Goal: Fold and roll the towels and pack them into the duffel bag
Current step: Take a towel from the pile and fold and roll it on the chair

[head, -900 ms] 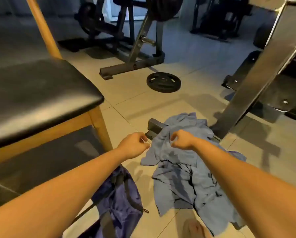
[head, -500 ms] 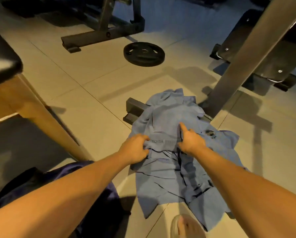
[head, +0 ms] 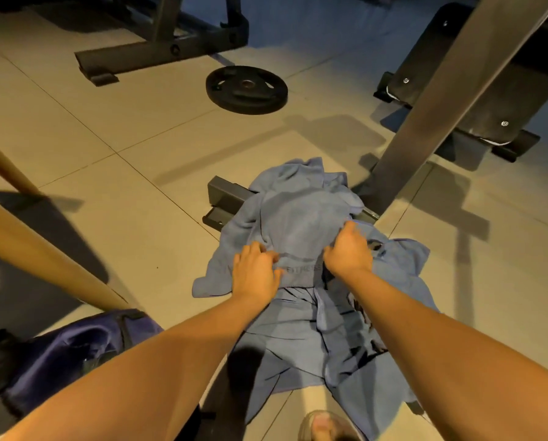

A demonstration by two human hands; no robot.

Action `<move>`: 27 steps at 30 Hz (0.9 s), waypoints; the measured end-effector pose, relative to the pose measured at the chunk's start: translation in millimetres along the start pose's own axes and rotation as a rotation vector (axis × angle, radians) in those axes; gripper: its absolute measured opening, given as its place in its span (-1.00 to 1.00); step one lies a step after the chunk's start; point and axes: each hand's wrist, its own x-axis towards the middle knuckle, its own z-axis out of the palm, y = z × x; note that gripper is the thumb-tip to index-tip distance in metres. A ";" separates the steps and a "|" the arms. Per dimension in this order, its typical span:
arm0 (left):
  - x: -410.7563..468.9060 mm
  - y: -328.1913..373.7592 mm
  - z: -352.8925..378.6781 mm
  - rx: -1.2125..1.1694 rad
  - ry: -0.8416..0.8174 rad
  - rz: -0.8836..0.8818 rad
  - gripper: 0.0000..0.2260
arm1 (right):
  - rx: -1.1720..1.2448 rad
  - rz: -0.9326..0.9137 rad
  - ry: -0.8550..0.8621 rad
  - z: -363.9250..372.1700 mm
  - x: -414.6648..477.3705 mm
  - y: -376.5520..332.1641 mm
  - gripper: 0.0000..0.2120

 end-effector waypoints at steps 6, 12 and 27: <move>-6.0 -7.4 -35.9 -0.350 0.067 -0.110 -0.85 | 0.265 -0.001 -0.069 -3.0 9.8 7.6 -0.58; -15.3 -7.5 -155.9 -0.726 0.209 -0.154 -0.84 | 0.419 -0.138 -0.183 -58.7 -5.1 -34.3 -0.76; -89.3 33.6 -481.3 -0.757 0.364 -0.067 -0.81 | 0.684 -0.687 -0.465 -215.8 -145.9 -249.2 -0.79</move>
